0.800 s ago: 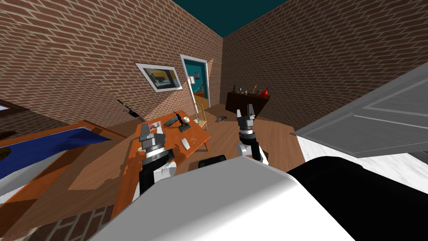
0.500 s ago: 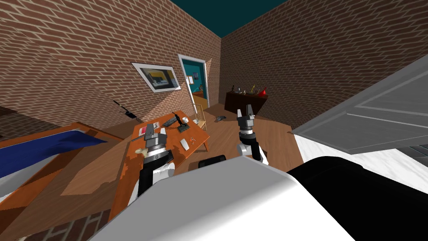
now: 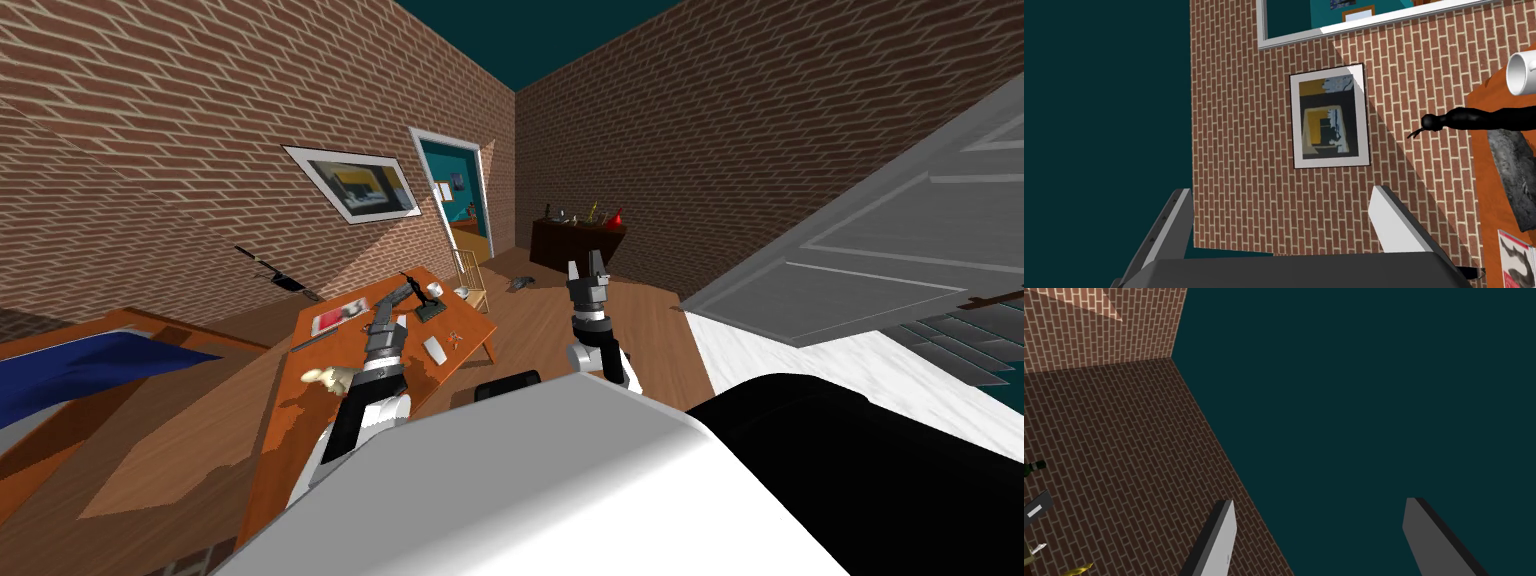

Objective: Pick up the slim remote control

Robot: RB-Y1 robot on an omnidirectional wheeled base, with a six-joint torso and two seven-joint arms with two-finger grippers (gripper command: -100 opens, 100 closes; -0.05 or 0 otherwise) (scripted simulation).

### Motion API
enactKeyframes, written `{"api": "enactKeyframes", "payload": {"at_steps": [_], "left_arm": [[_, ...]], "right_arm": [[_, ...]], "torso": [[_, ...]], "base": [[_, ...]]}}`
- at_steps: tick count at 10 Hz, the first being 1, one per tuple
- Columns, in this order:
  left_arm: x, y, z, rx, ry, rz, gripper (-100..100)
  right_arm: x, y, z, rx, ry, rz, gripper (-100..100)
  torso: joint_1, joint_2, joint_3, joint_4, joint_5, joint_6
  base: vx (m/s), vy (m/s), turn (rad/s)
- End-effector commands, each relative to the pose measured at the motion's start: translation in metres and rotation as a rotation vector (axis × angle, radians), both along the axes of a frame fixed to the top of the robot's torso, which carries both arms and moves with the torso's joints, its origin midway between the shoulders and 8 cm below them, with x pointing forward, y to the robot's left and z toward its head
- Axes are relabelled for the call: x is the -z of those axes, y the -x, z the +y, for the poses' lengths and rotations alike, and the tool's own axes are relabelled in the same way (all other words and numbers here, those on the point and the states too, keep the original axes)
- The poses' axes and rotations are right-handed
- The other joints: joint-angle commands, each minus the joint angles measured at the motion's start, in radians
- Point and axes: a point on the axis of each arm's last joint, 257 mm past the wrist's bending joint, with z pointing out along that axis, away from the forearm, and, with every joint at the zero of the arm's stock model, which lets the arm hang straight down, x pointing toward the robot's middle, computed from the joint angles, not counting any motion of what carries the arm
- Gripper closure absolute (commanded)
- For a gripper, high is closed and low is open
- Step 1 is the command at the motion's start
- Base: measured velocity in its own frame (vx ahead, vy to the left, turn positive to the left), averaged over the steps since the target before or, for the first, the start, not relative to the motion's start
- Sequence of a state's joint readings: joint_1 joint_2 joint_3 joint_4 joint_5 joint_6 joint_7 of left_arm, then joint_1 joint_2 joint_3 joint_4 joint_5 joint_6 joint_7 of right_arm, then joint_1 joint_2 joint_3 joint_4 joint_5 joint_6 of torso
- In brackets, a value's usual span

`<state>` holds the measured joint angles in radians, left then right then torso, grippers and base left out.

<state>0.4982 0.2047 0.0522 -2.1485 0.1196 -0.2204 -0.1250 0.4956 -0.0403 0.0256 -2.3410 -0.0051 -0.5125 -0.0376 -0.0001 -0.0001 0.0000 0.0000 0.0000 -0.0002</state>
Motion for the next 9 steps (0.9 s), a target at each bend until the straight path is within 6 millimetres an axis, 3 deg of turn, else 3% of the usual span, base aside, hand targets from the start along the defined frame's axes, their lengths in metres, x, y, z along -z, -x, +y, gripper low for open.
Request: {"api": "enactKeyframes", "payload": {"at_steps": [1,3,4,6,7,8,9], "left_arm": [[0.027,-0.008,0.006,0.002,-0.025,0.075,-100],[0.069,-0.014,0.021,-0.001,-0.067,0.200,-100],[0.072,-0.014,0.021,-0.003,-0.067,0.212,-100],[0.113,-0.016,0.040,-0.012,-0.109,0.339,-100],[0.118,-0.015,0.041,-0.015,-0.110,0.357,-100],[0.140,-0.014,0.053,-0.021,-0.134,0.424,-100],[0.142,-0.014,0.053,-0.023,-0.133,0.432,-100]], "right_arm": [[0.000,0.000,0.000,0.000,0.000,0.000,0],[0.000,0.000,0.000,0.000,0.000,0.000,0],[0.000,0.000,0.000,0.000,0.000,0.000,0],[0.000,0.000,0.000,0.000,0.000,0.000,0],[0.000,0.000,0.000,0.000,0.000,0.000,0],[0.000,0.000,0.000,0.000,0.000,0.000,0],[0.000,0.000,0.000,0.000,0.000,0.000,0]], "torso": [[0.000,0.000,0.000,0.000,0.000,0.000],[0.000,0.000,0.000,0.000,0.000,0.001],[-0.001,0.000,0.000,0.000,0.000,0.000],[0.000,0.000,0.000,0.000,0.000,0.000],[0.000,0.000,0.000,0.000,0.000,0.001],[0.000,0.000,0.000,0.000,0.000,0.000],[0.000,0.000,0.000,0.000,0.000,0.000]], "base": [[-0.001,-0.012,-0.106],[0.001,-0.017,-0.209],[0.001,-0.011,-0.041],[-0.001,-0.017,-0.179],[0.000,-0.010,-0.081],[0.001,-0.014,-0.148],[0.000,-0.007,-0.067]]}}
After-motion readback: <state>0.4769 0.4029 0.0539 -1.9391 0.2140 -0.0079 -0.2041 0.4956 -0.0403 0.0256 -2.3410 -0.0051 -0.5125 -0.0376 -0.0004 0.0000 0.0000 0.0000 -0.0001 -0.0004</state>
